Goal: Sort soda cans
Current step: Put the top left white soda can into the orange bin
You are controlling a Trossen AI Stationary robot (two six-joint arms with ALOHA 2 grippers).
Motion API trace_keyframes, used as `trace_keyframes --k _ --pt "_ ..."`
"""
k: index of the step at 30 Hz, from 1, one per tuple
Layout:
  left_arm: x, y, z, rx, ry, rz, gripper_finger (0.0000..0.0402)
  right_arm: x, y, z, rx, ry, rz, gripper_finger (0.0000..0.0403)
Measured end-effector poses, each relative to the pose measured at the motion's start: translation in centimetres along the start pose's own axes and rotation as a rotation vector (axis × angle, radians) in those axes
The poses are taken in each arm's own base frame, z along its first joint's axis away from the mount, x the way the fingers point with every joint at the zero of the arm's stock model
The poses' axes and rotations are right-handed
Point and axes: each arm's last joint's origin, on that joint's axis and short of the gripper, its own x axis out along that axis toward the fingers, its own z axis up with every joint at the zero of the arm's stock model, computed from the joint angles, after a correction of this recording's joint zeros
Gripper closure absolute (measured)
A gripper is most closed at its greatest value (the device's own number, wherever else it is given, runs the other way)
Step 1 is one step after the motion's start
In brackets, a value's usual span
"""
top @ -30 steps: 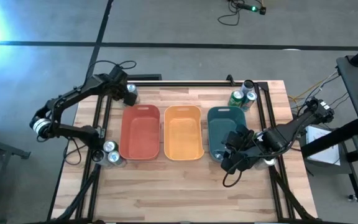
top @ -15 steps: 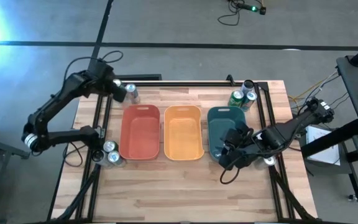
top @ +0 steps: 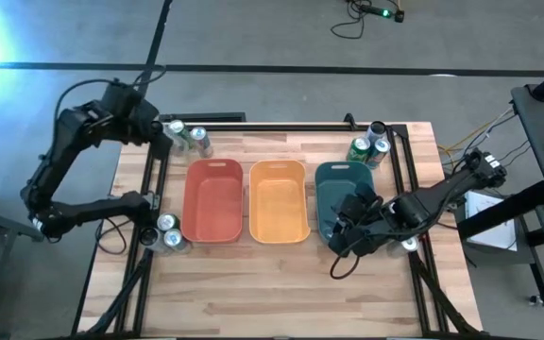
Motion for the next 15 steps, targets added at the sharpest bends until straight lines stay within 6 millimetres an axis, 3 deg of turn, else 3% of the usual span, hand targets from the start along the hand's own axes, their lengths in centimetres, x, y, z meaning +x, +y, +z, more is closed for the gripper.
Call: trace_keyframes --k 6,12,15 --pt "0.7 -1.6 -0.4 0.101 0.026 -0.076 0.0162 1.3 0.5 0.7 -0.001 -0.023 0.001 0.0202" --pt "4.2 -4.8 -1.5 0.243 0.123 -0.194 0.0162 2.1 1.0 1.3 -0.020 -0.058 0.023 0.0202" --pt "5.9 -6.2 -2.2 0.281 0.144 -0.147 0.0162 2.1 1.3 1.6 -0.009 -0.081 0.044 0.0202"
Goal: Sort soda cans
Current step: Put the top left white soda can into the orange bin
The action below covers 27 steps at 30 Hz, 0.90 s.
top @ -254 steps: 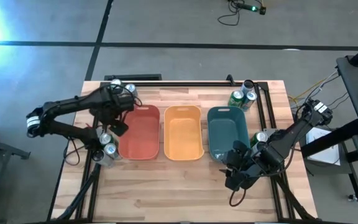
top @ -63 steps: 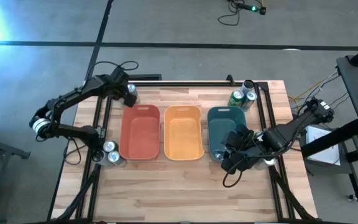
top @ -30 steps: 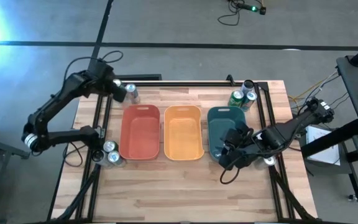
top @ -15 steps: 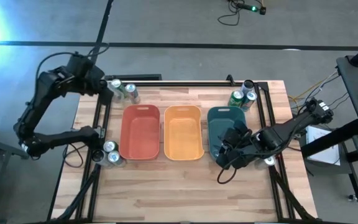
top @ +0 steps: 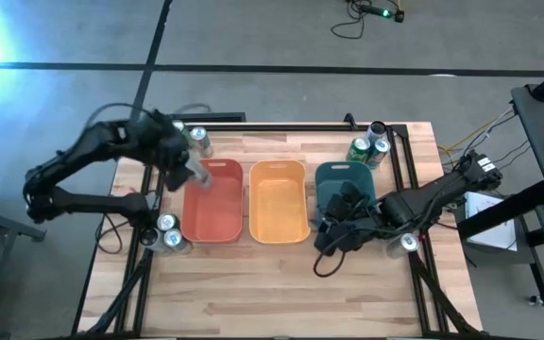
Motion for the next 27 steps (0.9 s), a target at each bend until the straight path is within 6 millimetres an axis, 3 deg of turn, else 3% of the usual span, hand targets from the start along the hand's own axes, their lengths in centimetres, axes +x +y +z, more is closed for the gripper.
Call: trace_keyframes --k 3,10,27 --pt "2.1 -0.1 -0.3 -0.066 0.059 0.085 0.0162 0.0 0.1 0.1 0.007 -0.008 0.008 0.0202" --pt "7.0 -0.3 -0.6 -0.184 0.152 0.089 0.0162 0.0 0.1 0.1 0.014 -0.011 0.014 0.0202" --pt "10.7 -0.5 0.1 -0.423 0.172 0.257 0.0162 0.0 0.2 0.1 0.049 -0.008 0.020 0.0202"
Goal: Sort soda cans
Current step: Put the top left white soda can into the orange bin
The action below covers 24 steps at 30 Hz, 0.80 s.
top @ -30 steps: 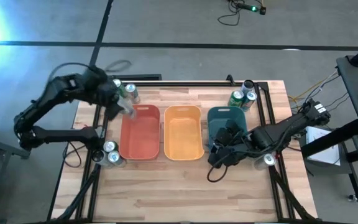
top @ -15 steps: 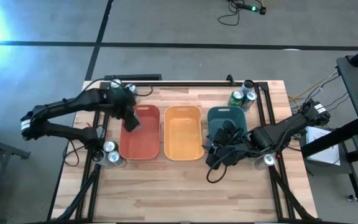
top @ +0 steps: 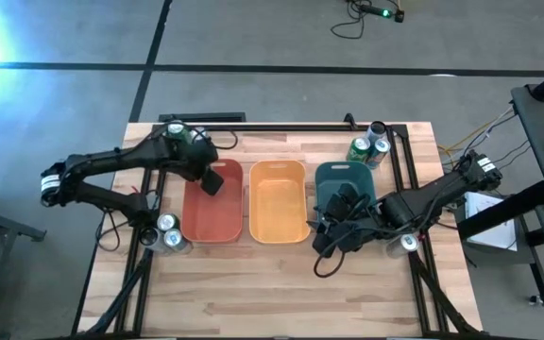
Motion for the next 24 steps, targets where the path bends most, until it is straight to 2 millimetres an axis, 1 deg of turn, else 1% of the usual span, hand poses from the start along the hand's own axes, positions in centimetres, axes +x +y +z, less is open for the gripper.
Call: trace_keyframes --k 4,9,14,19,24 --pt "0.3 -0.1 0.3 -0.053 -0.023 0.037 0.0162 0.0 0.0 0.0 0.000 0.000 0.000 0.0202" --pt "0.6 -0.4 0.5 -0.078 -0.018 0.015 0.0157 0.0 0.0 0.0 0.000 0.000 0.000 0.0202" --pt "1.2 -0.5 0.4 -0.097 0.005 0.032 0.0154 0.0 0.0 0.0 0.000 0.000 -0.001 0.0202" --pt "2.0 -0.5 0.1 -0.143 0.028 0.052 0.0159 0.0 0.0 0.0 -0.001 0.001 -0.001 0.0202" --pt "2.7 -0.4 -0.3 -0.198 0.025 0.037 0.0154 0.0 0.0 0.0 0.003 0.001 -0.001 0.0202"
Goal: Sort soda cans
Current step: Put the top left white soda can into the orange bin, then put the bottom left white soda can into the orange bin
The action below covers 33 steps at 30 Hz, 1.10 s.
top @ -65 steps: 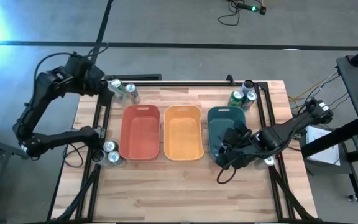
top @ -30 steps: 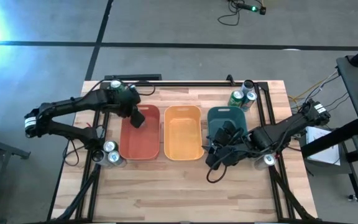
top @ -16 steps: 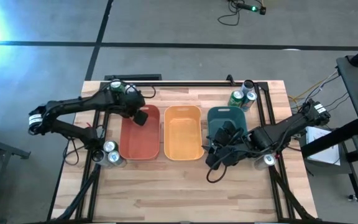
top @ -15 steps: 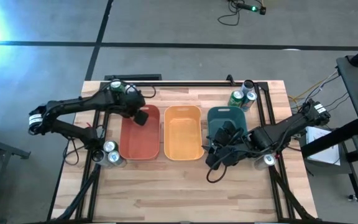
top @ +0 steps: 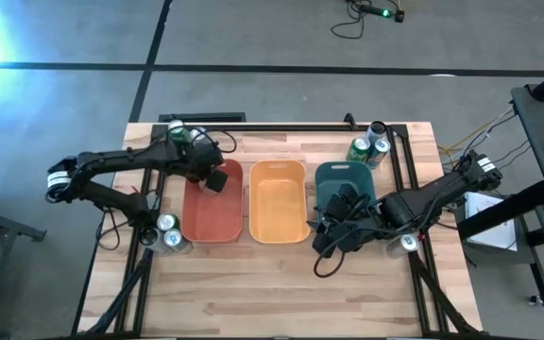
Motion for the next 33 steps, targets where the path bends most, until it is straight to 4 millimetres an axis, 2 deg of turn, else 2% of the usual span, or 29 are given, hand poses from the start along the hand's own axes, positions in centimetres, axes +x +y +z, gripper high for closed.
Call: trace_keyframes --k 8,14,24,33 --pt "-0.2 -0.1 0.2 -0.007 -0.014 -0.024 0.0128 0.0 0.0 0.0 0.003 0.000 0.000 0.0202" --pt "-1.1 -0.1 0.4 0.021 -0.004 -0.021 0.0101 0.0 0.1 -0.1 0.006 0.013 0.016 0.0202" --pt "-6.7 1.0 1.1 0.132 0.088 0.073 0.0095 0.0 0.1 -0.1 -0.021 0.022 0.018 0.0202" --pt "-11.8 0.6 2.5 0.191 0.001 -0.075 0.0094 0.0 -0.1 -0.4 -0.086 0.046 0.008 0.0202"
